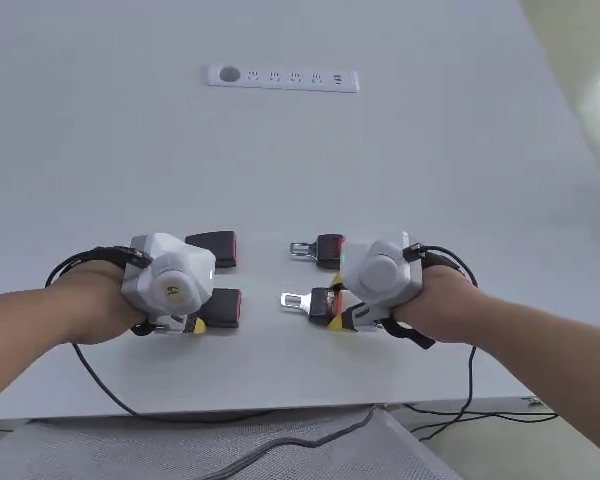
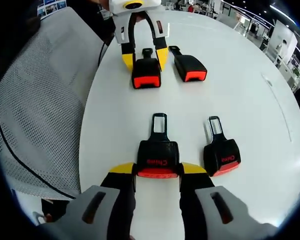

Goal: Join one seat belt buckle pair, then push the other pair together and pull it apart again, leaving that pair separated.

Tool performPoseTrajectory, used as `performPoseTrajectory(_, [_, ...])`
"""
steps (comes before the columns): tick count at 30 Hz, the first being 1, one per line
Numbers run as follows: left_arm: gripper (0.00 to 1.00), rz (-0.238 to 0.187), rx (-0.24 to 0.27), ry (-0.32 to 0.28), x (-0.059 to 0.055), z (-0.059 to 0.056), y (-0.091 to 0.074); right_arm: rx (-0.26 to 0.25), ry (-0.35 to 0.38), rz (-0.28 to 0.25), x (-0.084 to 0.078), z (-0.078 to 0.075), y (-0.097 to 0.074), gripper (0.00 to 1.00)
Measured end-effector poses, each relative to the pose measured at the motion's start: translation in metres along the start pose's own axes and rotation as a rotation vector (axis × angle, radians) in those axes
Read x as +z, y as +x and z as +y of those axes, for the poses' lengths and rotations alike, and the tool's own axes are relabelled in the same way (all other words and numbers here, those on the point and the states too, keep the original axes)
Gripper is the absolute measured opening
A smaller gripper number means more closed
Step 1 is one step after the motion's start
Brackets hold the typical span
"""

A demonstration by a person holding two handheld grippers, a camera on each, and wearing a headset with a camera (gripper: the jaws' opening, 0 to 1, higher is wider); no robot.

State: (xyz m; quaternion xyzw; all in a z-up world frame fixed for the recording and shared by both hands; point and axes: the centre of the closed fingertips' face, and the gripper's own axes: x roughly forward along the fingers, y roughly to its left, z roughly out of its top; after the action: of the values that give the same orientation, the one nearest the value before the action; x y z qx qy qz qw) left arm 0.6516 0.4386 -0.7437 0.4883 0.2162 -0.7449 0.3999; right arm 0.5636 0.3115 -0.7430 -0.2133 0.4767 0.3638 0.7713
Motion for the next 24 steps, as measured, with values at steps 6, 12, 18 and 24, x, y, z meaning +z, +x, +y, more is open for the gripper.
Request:
performPoseTrajectory(6, [0.33, -0.005, -0.007, -0.006, -0.0011, 0.0001, 0.0007, 0.011, -0.070, 0.022, -0.0009, 0.0005, 0.0028, 0.32])
performPoseTrajectory(12, [0.33, -0.004, -0.005, -0.027, -0.0014, 0.0000, 0.0014, 0.026, -0.100, 0.031, -0.0008, 0.0012, 0.0029, 0.32])
performPoseTrajectory(18, [0.33, -0.004, 0.000, -0.037, -0.0017, 0.0003, 0.0015, 0.029, -0.104, 0.037, -0.0003, 0.0014, 0.0030, 0.32])
performPoseTrajectory(24, [0.33, -0.002, 0.004, -0.052, -0.0017, 0.0007, 0.0014, 0.040, -0.119, 0.029, 0.0067, 0.0082, 0.0054, 0.32])
